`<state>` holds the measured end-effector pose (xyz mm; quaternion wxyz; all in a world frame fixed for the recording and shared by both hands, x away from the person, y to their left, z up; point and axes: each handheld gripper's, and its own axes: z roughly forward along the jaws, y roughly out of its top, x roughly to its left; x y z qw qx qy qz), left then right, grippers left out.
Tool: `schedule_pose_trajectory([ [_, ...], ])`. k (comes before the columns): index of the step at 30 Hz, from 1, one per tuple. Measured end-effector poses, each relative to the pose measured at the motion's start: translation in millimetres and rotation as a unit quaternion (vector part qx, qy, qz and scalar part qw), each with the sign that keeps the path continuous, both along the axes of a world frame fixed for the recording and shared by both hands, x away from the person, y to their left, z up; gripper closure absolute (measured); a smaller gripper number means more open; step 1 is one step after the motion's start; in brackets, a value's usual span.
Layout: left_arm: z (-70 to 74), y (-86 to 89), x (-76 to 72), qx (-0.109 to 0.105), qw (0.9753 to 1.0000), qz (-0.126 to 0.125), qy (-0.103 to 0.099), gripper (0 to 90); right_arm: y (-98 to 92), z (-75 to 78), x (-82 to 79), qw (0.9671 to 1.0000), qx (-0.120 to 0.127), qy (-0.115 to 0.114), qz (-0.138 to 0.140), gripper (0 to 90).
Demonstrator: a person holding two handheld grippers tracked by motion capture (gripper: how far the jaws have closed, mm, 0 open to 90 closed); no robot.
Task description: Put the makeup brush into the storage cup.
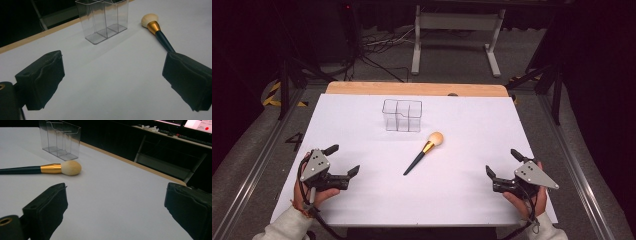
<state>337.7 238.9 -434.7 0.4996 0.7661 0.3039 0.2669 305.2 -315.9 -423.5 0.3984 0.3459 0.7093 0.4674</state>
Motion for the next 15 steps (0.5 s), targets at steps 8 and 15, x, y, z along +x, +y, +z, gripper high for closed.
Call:
schedule_pose_trajectory([
  [8,-3.6,-2.4,0.2,0.020,0.9997,-0.002,0.010,4.5,1.1,2.1,-2.1,0.9999,-0.005,-0.009,-0.008,5.7],
  [15,1.4,-6.9,4.6,0.033,0.9987,0.013,0.036,6.7,7.5,-5.7,4.9,0.9994,-0.030,0.010,-0.015,6.5],
])
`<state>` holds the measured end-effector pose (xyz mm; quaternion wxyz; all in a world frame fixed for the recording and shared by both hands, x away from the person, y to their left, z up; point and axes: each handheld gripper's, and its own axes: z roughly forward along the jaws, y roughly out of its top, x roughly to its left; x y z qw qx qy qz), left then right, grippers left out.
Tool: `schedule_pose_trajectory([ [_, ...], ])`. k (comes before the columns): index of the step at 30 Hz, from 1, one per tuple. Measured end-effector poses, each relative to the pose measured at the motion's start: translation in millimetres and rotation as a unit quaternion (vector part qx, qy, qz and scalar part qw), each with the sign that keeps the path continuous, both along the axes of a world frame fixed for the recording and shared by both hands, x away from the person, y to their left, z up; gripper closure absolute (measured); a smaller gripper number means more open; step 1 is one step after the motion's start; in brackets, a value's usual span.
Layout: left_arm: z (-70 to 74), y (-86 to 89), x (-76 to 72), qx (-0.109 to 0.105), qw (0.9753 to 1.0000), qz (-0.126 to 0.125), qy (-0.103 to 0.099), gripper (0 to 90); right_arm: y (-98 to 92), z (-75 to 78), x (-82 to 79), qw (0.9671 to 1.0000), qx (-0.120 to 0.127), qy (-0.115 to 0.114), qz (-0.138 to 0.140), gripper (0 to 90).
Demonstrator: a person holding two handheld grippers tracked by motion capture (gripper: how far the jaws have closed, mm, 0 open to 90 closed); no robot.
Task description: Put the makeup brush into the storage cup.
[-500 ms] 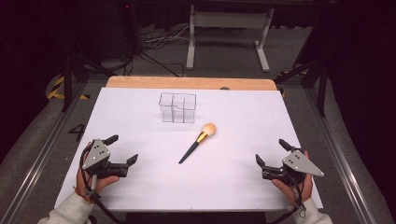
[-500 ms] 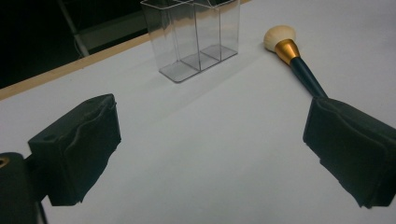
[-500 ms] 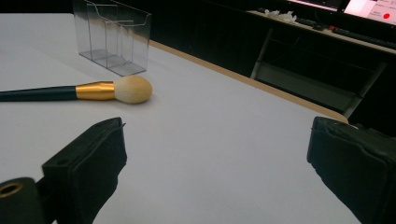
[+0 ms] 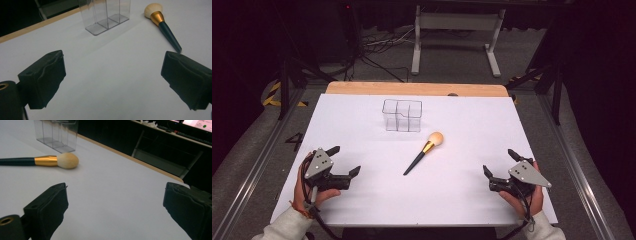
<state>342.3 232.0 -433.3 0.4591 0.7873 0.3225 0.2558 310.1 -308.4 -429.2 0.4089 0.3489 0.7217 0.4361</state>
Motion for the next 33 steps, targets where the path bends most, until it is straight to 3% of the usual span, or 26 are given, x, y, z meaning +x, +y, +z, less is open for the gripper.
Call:
schedule_pose_trajectory([
  [3,2.9,-8.0,8.3,0.018,0.9993,0.006,0.032,6.6,-1.3,-3.0,1.3,0.9999,-0.004,0.008,-0.010,6.7],
  [5,4.8,-13.2,12.7,0.015,0.9986,0.000,0.051,5.7,-1.8,-4.3,2.5,0.9998,-0.005,0.013,-0.012,6.7],
  [7,8.3,-20.0,17.3,0.028,0.9976,-0.001,0.063,8.0,-1.5,-5.2,3.3,0.9997,-0.008,0.016,-0.014,6.7],
  [9,10.6,-27.2,21.0,0.025,0.9968,-0.008,0.076,6.4,-0.4,-6.3,4.1,0.9997,-0.010,0.018,-0.015,6.7],
  [13,18.7,-50.2,30.7,0.052,0.9927,-0.019,0.108,6.7,0.5,-7.4,4.1,0.9995,-0.014,0.022,-0.016,6.7],
  [15,20.6,-54.9,32.7,0.055,0.9920,-0.022,0.111,6.7,-0.2,-7.6,3.6,0.9995,-0.015,0.023,-0.017,6.7],
  [17,27.1,-75.1,40.9,0.071,0.9873,-0.038,0.137,7.0,-1.0,-8.0,3.3,0.9994,-0.015,0.024,-0.019,6.8],
  [20,33.7,-100.1,51.7,0.095,0.9819,-0.055,0.154,7.9,-3.3,-8.9,2.4,0.9993,-0.015,0.025,-0.023,6.8],
  [24,36.8,-126.8,69.3,0.099,0.9752,-0.070,0.186,9.0,-6.2,-9.8,0.0,0.9991,-0.014,0.028,-0.029,6.8],
  [25,36.8,-126.8,69.3,0.099,0.9752,-0.070,0.186,9.1,-6.8,-9.8,-0.9,0.9991,-0.015,0.028,-0.030,6.8],
  [26,37.4,-138.1,76.7,0.106,0.9719,-0.071,0.198,9.1,-7.3,-9.9,-1.9,0.9990,-0.015,0.028,-0.030,6.8],
  [27,37.4,-138.1,76.7,0.106,0.9719,-0.071,0.198,9.1,-7.3,-9.9,-1.9,0.9990,-0.015,0.028,-0.030,6.8],
  [28,37.9,-148.1,82.4,0.116,0.9674,-0.073,0.213,9.1,-7.9,-9.9,-2.6,0.9990,-0.015,0.027,-0.031,6.8],
  [30,38.5,-161.4,88.6,0.135,0.9629,-0.068,0.223,9.1,-10.3,-9.8,-4.7,0.9990,-0.014,0.026,-0.034,6.8],
  [31,38.5,-161.4,88.6,0.135,0.9629,-0.068,0.223,9.2,-11.1,-9.9,-5.4,0.9989,-0.014,0.027,-0.036,6.8],
  [32,38.7,-168.5,91.9,0.142,0.9592,-0.069,0.234,9.2,-11.1,-9.9,-5.4,0.9989,-0.014,0.027,-0.036,6.8],
  [33,38.5,-174.2,94.5,0.144,0.9570,-0.071,0.241,9.7,-12.4,-9.9,-5.9,0.9988,-0.012,0.028,-0.038,6.7],
])
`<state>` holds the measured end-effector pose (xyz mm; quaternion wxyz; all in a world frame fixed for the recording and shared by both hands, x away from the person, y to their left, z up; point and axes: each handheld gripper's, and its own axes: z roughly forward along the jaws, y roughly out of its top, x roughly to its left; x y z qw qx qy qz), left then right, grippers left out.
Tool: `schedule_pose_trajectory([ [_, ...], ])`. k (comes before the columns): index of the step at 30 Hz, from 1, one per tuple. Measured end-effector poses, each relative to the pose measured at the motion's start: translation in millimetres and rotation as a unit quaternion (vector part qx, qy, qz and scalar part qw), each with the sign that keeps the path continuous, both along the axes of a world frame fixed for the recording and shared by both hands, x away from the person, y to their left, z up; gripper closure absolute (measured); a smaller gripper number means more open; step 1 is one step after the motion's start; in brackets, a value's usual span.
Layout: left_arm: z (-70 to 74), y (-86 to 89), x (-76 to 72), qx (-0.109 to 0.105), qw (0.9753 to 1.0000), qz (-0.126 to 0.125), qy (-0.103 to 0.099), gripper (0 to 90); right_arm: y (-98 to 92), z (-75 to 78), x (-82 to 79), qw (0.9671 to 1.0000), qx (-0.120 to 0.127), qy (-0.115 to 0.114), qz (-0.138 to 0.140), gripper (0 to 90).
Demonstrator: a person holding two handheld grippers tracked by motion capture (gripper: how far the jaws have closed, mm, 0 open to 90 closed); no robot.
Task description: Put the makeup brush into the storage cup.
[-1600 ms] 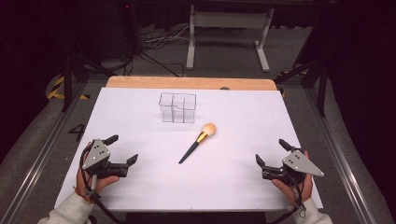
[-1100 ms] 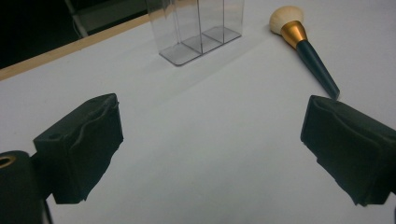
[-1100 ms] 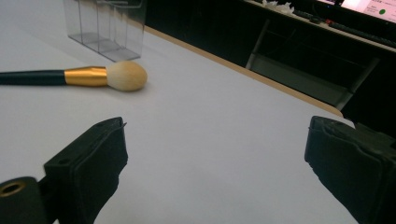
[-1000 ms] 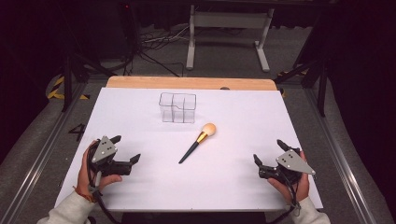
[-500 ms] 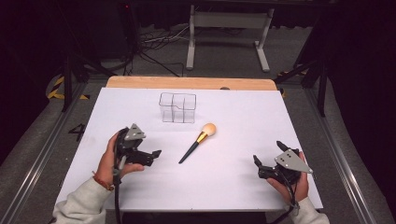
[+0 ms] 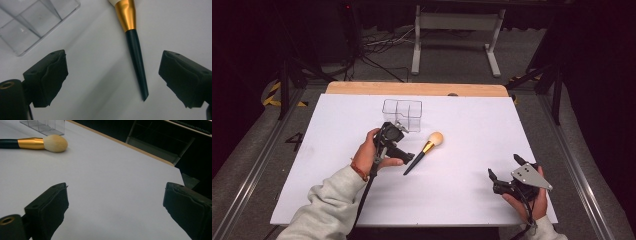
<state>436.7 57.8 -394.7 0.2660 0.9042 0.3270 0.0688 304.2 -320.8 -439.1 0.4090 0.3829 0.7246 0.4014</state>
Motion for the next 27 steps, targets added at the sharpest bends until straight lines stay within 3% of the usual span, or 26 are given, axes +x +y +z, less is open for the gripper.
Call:
schedule_pose_trajectory([
  [6,-1.3,-32.1,16.0,0.028,0.9986,-0.028,0.035,16.9,-3.3,-0.6,-2.0,1.0000,0.001,0.002,-0.007,6.9],
  [8,-3.5,-43.6,21.5,0.047,0.9975,-0.027,0.046,18.8,-3.3,-0.9,-2.6,0.9999,0.000,0.001,-0.011,7.2],
  [15,-12.9,-67.0,42.6,0.061,0.9948,-0.025,0.077,19.0,-4.2,-1.9,-1.7,0.9999,0.000,0.004,-0.012,7.2],
  [19,-20.4,-74.3,49.4,0.065,0.9935,-0.030,0.088,20.1,-4.3,-2.4,-1.3,0.9999,0.000,0.006,-0.013,7.3],
  [22,-25.6,-77.5,54.2,0.063,0.9937,-0.016,0.091,22.6,-5.3,-2.5,-1.1,0.9999,0.002,0.006,-0.015,7.3],
  [27,-28.3,-82.1,58.3,0.068,0.9938,-0.009,0.088,36.0,-5.7,-3.2,-0.4,0.9998,0.000,0.009,-0.015,7.4],
])
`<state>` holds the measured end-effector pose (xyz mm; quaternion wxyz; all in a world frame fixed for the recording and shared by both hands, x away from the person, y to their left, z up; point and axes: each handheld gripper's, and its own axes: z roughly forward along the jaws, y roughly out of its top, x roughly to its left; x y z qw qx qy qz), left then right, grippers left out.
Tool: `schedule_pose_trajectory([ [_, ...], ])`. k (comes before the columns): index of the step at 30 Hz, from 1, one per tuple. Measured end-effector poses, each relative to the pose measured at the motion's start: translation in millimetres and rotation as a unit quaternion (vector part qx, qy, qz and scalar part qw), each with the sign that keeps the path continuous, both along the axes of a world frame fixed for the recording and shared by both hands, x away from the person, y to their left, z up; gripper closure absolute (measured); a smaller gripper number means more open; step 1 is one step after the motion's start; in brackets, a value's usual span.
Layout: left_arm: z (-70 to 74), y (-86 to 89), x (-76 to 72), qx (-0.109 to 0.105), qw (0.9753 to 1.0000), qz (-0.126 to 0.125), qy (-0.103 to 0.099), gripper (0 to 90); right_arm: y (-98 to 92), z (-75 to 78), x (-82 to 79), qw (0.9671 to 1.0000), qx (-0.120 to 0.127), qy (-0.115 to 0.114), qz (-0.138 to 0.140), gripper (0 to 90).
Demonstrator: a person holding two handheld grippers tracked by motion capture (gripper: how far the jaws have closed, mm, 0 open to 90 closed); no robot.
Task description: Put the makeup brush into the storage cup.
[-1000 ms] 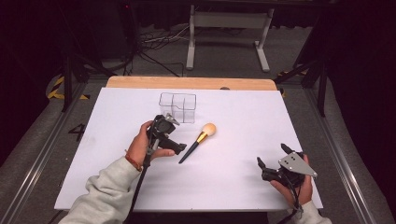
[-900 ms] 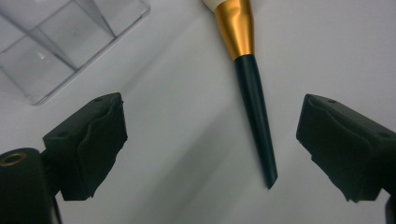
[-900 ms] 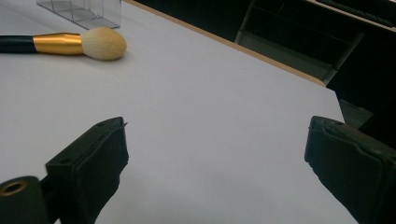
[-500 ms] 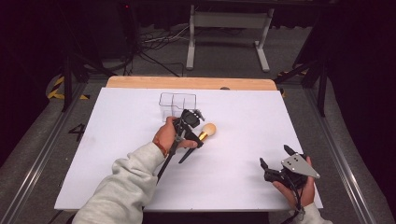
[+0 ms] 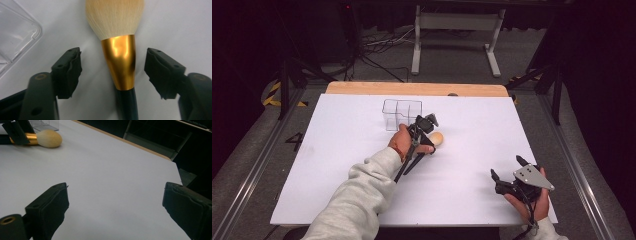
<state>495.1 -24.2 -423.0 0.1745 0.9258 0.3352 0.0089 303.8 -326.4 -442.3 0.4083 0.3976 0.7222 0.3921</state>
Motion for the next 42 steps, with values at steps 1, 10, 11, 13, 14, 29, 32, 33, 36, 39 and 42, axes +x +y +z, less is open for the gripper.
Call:
schedule_pose_trajectory([
  [1,0.7,-1.2,-0.1,0.002,1.0000,-0.001,-0.006,38.2,0.1,-0.1,0.0,1.0000,0.000,0.002,0.000,7.5],
  [10,-0.4,-7.0,0.9,0.022,0.9997,-0.012,-0.008,55.4,-0.7,-0.2,0.3,1.0000,0.001,0.002,0.002,7.6],
  [11,-0.4,-7.0,0.9,0.022,0.9997,-0.012,-0.008,58.1,-0.7,-0.2,0.3,1.0000,0.001,0.002,0.002,7.6],
  [13,0.0,-5.9,1.1,0.023,0.9996,-0.015,-0.011,59.6,-0.8,-0.4,0.3,1.0000,0.001,0.003,0.001,7.6],
  [14,0.1,-5.0,0.9,0.023,0.9995,-0.019,-0.012,60.1,-0.7,-0.5,0.4,1.0000,0.001,0.004,0.001,7.6],
  [29,26.3,32.4,-19.1,-0.043,0.9962,-0.029,-0.070,61.3,-1.4,0.3,-0.5,1.0000,0.000,-0.001,-0.003,7.8],
  [32,34.7,49.8,-28.1,-0.071,0.9926,-0.035,-0.092,61.4,-1.3,0.5,-0.8,1.0000,-0.001,-0.002,-0.003,7.8],
  [33,34.7,49.8,-28.1,-0.071,0.9926,-0.035,-0.092,61.4,-1.3,0.5,-0.8,1.0000,-0.001,-0.002,-0.003,7.8],
  [36,43.5,64.7,-39.0,-0.095,0.9885,-0.038,-0.111,61.5,-1.6,1.0,-1.4,1.0000,0.001,-0.005,-0.002,7.8],
  [39,47.6,73.7,-45.1,-0.112,0.9853,-0.038,-0.123,61.5,-1.5,0.8,-1.4,1.0000,0.000,-0.004,-0.003,7.8],
  [42,52.5,82.8,-54.7,-0.123,0.9817,-0.038,-0.140,61.6,-1.4,0.5,-1.3,1.0000,0.000,-0.004,-0.003,7.8],
])
